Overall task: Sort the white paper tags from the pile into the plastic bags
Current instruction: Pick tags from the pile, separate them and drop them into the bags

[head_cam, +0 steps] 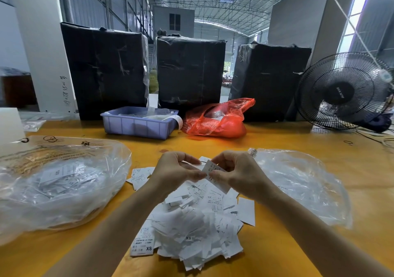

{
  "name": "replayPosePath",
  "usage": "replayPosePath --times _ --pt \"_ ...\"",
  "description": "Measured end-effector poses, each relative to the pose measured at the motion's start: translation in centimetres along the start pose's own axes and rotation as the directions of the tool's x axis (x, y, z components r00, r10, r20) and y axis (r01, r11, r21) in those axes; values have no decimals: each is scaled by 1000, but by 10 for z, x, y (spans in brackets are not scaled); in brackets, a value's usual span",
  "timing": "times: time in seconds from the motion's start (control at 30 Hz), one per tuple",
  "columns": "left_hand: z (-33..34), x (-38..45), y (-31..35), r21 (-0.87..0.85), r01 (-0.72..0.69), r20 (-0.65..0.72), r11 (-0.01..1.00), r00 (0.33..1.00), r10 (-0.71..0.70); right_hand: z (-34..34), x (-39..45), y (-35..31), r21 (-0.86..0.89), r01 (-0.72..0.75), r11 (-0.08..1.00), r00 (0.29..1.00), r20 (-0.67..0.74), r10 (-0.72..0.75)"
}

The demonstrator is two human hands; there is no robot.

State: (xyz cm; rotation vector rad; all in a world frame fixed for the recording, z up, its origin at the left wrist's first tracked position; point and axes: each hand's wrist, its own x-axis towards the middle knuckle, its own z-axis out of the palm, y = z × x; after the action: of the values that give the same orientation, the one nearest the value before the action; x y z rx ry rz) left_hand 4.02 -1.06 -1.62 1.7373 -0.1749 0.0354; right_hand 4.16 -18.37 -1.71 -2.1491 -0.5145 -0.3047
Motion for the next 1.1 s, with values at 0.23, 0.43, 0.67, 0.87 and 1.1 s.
replayPosePath --times 0.23,0.43,0.67,0.87,1.1 --pt "-2 0 3 -34 19 -3 999 1000 -19 -5 2 -1 57 -22 998 997 -74 26" --pt "-2 1 2 -49 32 -30 998 999 -34 -5 2 -2 63 -27 998 997 -64 31" --pt "-1 0 2 -64 29 -25 998 999 -31 -3 1 -3 54 -24 998 998 -52 26" --pt "-1 0 3 -55 28 -27 998 999 -30 -6 2 -2 124 -51 991 997 -43 57" --pt "0 -1 3 -44 15 -26 999 1000 -16 -1 2 0 23 -26 999 998 -51 27"
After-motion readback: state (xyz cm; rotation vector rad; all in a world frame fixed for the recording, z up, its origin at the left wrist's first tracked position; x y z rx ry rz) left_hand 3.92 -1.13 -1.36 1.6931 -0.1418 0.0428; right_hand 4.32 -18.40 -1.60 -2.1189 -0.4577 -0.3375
